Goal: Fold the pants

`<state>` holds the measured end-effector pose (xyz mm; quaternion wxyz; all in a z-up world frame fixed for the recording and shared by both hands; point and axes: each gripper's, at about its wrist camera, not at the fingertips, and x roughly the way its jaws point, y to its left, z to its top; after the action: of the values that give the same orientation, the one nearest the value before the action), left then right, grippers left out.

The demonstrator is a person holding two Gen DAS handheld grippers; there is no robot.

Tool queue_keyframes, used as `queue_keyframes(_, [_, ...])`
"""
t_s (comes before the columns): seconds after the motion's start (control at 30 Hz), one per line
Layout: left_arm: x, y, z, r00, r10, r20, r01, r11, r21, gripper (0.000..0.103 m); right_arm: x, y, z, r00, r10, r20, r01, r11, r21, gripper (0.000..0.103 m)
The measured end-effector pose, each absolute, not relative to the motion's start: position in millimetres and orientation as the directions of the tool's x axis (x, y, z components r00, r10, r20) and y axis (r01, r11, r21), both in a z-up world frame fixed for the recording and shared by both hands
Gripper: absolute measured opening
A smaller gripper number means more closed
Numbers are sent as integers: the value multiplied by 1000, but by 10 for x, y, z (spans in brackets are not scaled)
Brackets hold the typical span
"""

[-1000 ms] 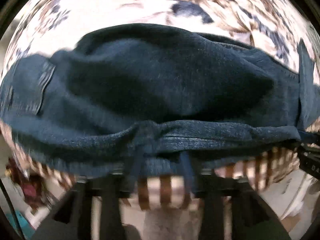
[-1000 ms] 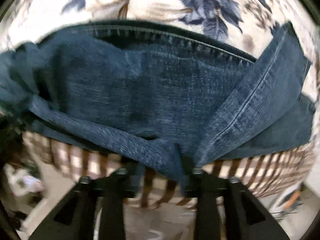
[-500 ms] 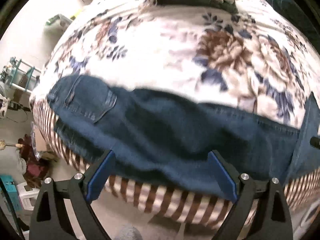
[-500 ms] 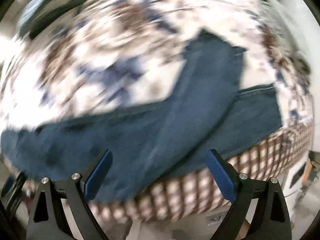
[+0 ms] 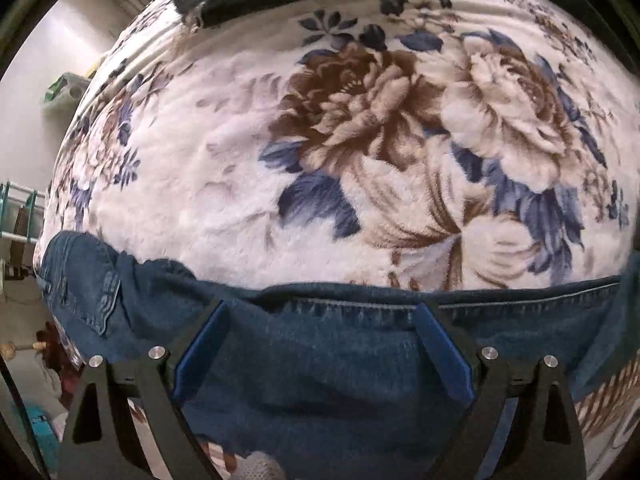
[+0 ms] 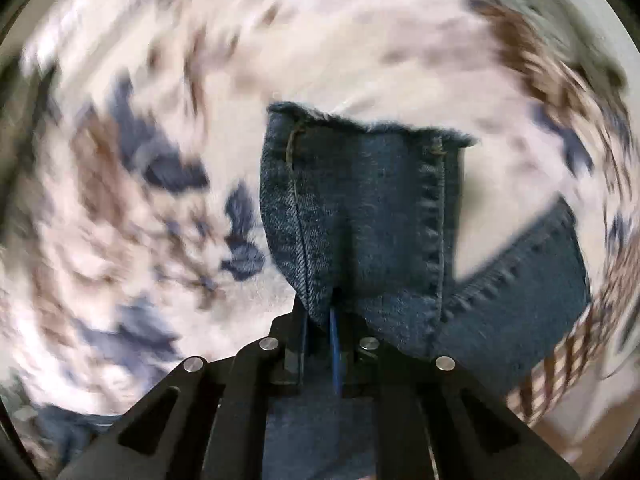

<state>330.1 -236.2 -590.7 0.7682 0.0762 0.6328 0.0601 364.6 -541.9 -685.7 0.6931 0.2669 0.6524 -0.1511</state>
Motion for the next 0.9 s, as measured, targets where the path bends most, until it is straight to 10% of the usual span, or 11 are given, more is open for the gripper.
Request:
queue_keyframes(0.33, [2911,-2217,-5772,222,127,-967,-139,985,97,94,2457,-6354,-5510,699,265,-664,412,611,676,9])
queue_keyframes(0.53, [2816,-2437,-6009,176,156,-972,-71,987,146,94,1902,-6673,-6443,628,323,-708,492,539,683,10])
queue_keyframes(0.7, [2772,-2539,-6063,164,156,-974,-20,988,155,94,1805,-6774,-7217,498,421,-758,656,388,647,25])
queue_keyframes(0.77, [2747,-2585,-6030,173,152,-973,-4,988,154,94,1761,-6827,-7143,547,406,-732,668,315,674,57])
queue_keyframes(0.9, [2720,-2641,-6028,168,145,-975,-2,989,147,94,1712,-6974,-7006,587,298,-753,715,246,655,69])
